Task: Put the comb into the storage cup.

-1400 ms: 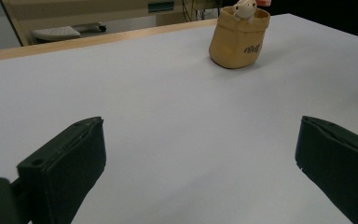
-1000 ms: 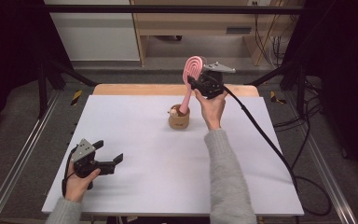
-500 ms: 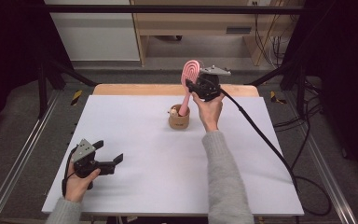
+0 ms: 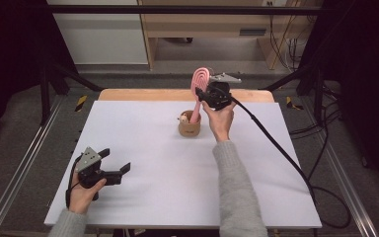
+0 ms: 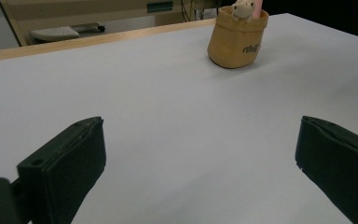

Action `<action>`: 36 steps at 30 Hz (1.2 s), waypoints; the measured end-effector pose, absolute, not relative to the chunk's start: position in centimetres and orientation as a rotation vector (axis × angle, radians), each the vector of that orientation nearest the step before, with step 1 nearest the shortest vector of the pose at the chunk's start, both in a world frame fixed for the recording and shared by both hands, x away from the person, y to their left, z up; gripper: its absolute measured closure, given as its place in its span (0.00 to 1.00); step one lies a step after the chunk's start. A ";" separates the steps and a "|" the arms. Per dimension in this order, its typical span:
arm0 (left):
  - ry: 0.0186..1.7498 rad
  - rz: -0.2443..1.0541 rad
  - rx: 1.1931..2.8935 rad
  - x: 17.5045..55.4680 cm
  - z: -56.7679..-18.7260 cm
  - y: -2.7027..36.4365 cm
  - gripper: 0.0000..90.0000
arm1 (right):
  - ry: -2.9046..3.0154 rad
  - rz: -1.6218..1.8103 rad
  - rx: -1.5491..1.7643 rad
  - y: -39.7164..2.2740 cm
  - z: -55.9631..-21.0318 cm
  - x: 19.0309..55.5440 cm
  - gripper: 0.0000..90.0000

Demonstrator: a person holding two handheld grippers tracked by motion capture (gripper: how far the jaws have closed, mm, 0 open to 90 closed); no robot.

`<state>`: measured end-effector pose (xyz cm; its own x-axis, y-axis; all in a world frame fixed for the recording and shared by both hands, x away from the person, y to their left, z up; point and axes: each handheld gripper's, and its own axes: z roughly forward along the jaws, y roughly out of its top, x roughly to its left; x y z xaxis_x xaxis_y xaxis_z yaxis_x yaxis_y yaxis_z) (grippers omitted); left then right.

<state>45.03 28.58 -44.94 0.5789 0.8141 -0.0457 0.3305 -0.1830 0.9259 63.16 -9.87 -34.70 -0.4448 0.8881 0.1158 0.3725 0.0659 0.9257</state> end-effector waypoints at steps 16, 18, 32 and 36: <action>0.943 0.577 1.764 45.0 -45.0 28.6 0.02 | 1.862 1.361 1.280 -9.9 -36.0 63.2 0.71; 0.944 0.577 1.765 45.0 -45.0 28.6 0.02 | 1.864 1.362 1.282 -9.9 -36.2 63.2 0.71; 0.945 0.577 1.764 45.1 -45.0 28.5 0.02 | 1.854 1.366 1.310 -10.3 -37.2 63.1 0.70; 0.945 0.577 1.765 45.0 -45.0 28.5 0.02 | 1.852 1.366 1.318 -10.3 -37.5 63.1 0.70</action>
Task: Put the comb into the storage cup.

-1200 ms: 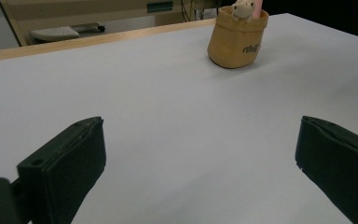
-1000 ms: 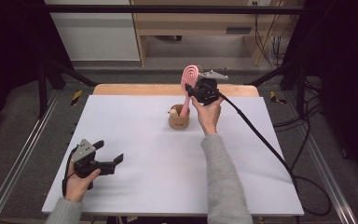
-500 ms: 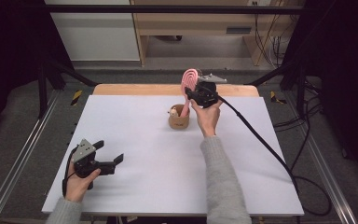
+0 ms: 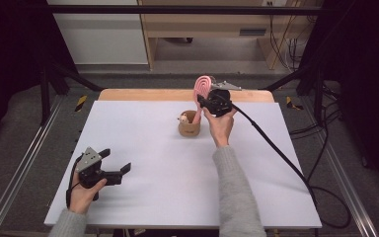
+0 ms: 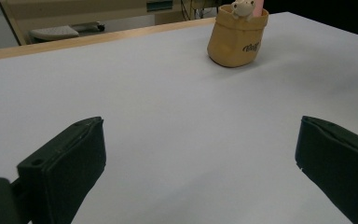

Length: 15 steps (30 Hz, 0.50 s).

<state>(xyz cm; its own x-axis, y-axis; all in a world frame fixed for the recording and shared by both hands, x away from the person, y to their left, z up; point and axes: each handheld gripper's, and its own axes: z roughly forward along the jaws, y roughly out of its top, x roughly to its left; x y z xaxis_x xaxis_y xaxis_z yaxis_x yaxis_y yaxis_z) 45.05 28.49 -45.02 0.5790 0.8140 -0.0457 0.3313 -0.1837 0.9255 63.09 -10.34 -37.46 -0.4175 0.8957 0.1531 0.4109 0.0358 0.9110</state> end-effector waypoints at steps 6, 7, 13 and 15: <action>0.945 0.577 1.763 45.1 -45.0 28.5 0.02 | 1.851 1.367 1.324 -10.3 -37.8 63.1 0.70; 0.945 0.576 1.764 45.1 -45.0 28.5 0.02 | 1.851 1.368 1.325 -10.3 -37.8 63.1 0.70; 0.944 0.576 1.764 45.1 -45.0 28.5 0.02 | 1.848 1.366 1.327 -10.4 -37.8 63.1 0.70; 0.945 0.576 1.765 45.1 -45.0 28.5 0.02 | 1.849 1.364 1.329 -10.4 -37.8 63.1 0.70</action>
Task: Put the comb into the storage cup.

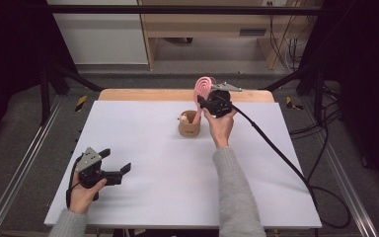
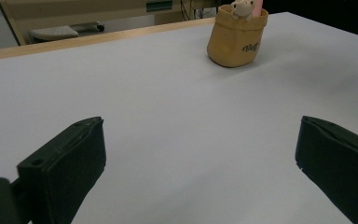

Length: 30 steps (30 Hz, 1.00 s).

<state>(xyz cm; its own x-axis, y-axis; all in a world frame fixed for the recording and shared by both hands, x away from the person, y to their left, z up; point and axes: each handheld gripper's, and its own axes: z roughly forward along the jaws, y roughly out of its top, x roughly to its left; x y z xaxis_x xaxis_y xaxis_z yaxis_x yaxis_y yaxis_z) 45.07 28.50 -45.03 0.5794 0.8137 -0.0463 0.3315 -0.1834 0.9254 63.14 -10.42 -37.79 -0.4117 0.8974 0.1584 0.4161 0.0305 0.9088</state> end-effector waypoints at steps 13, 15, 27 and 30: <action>0.944 0.575 1.765 45.1 -45.0 28.5 0.02 | 1.847 1.355 1.311 -10.5 -37.8 63.2 0.68; 0.943 0.575 1.765 45.1 -45.0 28.5 0.02 | 1.846 1.353 1.306 -10.5 -37.8 63.2 0.68; 0.943 0.575 1.765 45.1 -45.0 28.5 0.02 | 1.843 1.351 1.292 -10.7 -37.8 63.2 0.65; 0.942 0.574 1.767 45.1 -45.0 28.5 0.02 | 1.841 1.353 1.291 -10.7 -37.7 63.2 0.62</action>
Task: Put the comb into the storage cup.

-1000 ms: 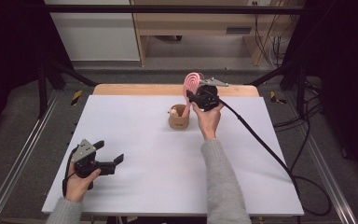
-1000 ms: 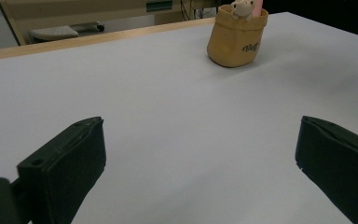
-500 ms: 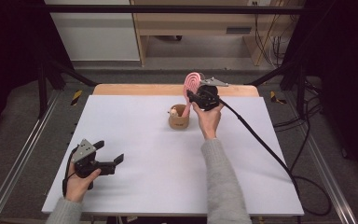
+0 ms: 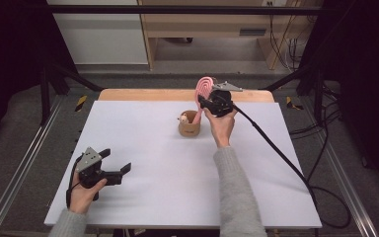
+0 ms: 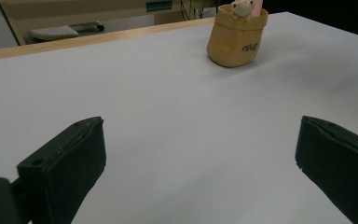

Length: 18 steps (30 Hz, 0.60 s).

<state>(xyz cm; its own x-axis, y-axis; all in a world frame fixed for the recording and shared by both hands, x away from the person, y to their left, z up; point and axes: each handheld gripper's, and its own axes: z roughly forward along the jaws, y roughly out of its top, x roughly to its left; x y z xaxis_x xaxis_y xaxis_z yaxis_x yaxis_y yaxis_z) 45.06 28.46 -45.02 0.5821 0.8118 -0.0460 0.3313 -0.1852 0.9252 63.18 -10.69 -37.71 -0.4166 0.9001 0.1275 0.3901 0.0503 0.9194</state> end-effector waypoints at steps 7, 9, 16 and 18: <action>0.941 0.574 1.771 45.1 -45.0 28.4 0.02 | 1.843 1.351 1.277 -10.7 -37.6 63.1 0.58; 0.940 0.574 1.771 45.1 -45.0 28.4 0.02 | 1.841 1.351 1.271 -10.7 -37.6 63.0 0.57; 0.940 0.575 1.773 45.1 -45.1 28.4 0.02 | 1.842 1.333 1.252 -10.8 -37.5 62.8 0.50; 0.940 0.575 1.773 45.1 -45.1 28.4 0.02 | 1.838 1.334 1.253 -10.8 -37.4 62.7 0.48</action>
